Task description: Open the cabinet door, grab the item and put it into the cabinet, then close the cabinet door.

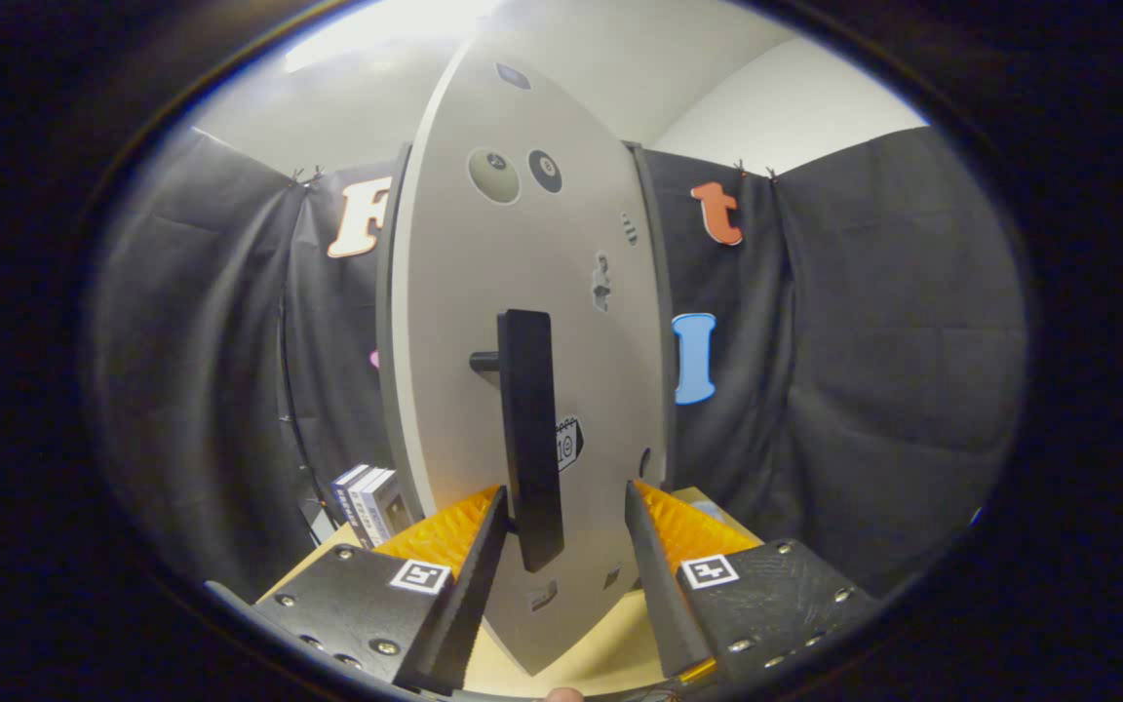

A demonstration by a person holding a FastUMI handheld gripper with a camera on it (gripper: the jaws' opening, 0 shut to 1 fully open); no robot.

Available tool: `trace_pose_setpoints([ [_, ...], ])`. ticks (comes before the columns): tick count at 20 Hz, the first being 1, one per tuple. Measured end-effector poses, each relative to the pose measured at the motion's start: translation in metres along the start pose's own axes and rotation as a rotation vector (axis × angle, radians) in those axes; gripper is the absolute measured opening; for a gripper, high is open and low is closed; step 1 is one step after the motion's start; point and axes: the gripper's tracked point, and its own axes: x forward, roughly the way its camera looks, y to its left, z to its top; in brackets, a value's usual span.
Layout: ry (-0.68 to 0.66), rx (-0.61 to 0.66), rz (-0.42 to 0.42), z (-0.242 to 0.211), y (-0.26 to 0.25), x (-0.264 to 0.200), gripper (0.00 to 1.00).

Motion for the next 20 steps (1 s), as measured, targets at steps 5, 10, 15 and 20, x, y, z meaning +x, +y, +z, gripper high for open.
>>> trace_pose_setpoints([
  [5, 0.036, -0.006, 0.074, -0.01, 0.042, 0.034, 0.73],
  [10, 0.059, -0.003, 0.1, -0.016, 0.052, 0.052, 0.75],
  [15, 0.067, -0.003, 0.129, -0.016, 0.065, 0.068, 0.76],
  [20, 0.07, 0.002, 0.152, -0.011, 0.078, 0.088, 0.87],
])
